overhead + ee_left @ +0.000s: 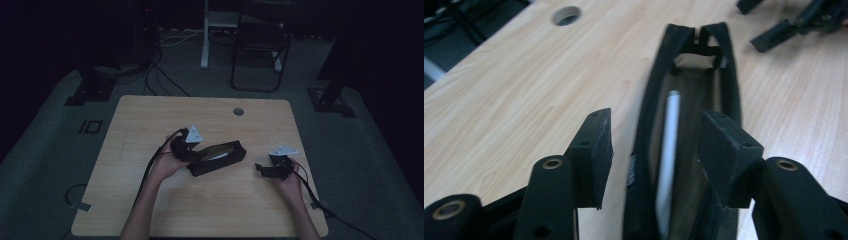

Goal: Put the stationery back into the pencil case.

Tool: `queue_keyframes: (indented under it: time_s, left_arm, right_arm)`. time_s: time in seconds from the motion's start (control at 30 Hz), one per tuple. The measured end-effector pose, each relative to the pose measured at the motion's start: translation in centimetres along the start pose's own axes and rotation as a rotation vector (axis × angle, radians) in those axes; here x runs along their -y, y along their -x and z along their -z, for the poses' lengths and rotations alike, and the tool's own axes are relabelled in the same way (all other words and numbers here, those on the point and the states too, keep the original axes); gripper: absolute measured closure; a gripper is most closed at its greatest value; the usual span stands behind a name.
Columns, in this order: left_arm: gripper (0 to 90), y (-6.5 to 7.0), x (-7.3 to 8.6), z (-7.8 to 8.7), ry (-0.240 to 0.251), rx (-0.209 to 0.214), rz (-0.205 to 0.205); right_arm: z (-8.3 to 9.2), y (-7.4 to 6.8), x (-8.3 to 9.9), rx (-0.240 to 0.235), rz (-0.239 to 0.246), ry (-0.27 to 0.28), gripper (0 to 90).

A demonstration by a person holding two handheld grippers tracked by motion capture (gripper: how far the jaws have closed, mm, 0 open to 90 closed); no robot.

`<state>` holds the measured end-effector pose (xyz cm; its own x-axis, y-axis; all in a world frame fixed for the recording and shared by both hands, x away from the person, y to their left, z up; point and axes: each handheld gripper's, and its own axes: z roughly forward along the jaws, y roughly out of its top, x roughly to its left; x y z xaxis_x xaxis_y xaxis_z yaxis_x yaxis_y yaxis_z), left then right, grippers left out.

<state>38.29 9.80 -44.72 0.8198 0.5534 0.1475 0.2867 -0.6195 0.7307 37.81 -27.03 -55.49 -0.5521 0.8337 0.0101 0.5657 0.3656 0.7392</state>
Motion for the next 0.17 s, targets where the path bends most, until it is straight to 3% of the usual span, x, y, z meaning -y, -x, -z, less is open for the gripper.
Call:
queue_keyframes:
  time_s: [0.17]
  left_arm:
    - [45.8,-0.9,1.4,1.0,-0.008,-0.036,0.034]
  right_arm:
    - [0.0,0.0,0.0,0.0,0.001,0.0,21.7]
